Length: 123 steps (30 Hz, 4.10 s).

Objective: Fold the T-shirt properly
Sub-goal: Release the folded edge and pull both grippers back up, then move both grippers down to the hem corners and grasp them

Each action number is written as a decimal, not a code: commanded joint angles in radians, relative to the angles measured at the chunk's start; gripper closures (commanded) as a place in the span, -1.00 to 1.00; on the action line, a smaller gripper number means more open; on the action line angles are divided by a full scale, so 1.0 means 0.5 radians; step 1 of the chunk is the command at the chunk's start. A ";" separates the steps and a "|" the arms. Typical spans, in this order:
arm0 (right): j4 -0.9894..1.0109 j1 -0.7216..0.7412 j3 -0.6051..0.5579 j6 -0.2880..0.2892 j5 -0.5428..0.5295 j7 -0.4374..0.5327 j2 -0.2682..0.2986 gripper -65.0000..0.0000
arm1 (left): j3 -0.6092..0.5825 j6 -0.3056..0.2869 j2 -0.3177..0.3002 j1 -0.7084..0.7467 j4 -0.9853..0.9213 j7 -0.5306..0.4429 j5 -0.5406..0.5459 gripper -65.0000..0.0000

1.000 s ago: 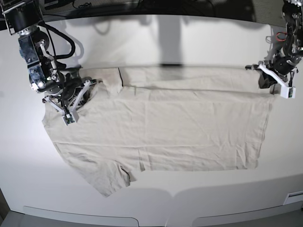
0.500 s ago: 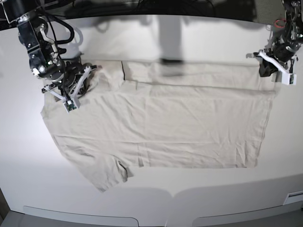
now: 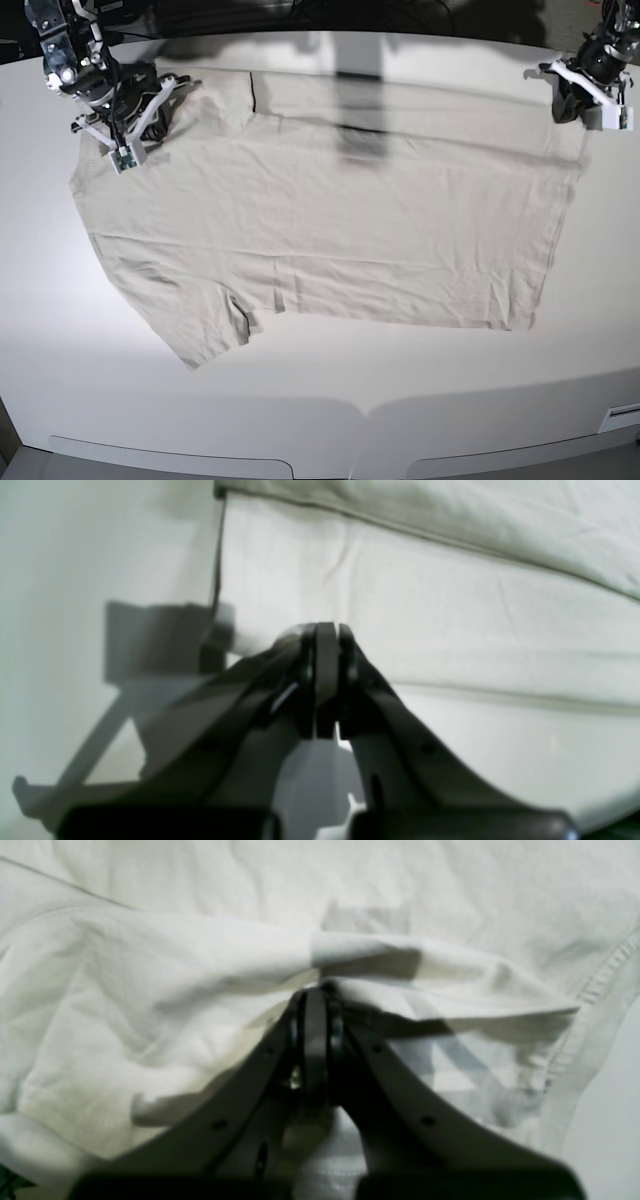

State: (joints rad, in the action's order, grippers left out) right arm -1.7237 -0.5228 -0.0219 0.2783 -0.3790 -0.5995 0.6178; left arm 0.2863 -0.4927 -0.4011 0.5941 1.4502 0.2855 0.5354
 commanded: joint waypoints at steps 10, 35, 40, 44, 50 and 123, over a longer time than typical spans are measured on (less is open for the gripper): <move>-0.010 -0.079 0.072 -0.003 0.010 0.002 0.027 1.00 | -0.014 0.049 0.111 0.317 0.041 0.180 -0.331 1.00; -0.010 -0.091 0.200 0.112 0.065 -0.140 0.027 1.00 | 0.072 0.050 0.142 0.506 0.256 0.104 -0.389 1.00; -0.011 -0.085 0.206 0.148 0.008 -0.047 0.027 1.00 | 0.223 0.050 0.142 0.507 0.557 0.140 -0.378 1.00; -0.087 -0.085 0.208 0.175 0.008 0.027 0.028 1.00 | 0.333 0.050 0.142 0.506 0.881 0.188 -0.320 1.00; -0.317 -0.061 0.338 0.160 0.006 0.100 0.027 1.00 | 0.447 0.059 0.138 0.422 1.143 0.024 -0.257 0.72; -0.111 0.810 0.317 0.344 -0.185 -0.147 0.022 0.27 | -0.327 -0.411 -0.016 -2.257 -1.933 0.522 -0.185 1.00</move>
State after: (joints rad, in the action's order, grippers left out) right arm -1.7596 -0.1310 0.1276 0.4503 -0.4667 -0.6987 0.6090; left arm 0.1242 -0.7067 -0.4057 -0.5213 0.4793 0.5205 0.4629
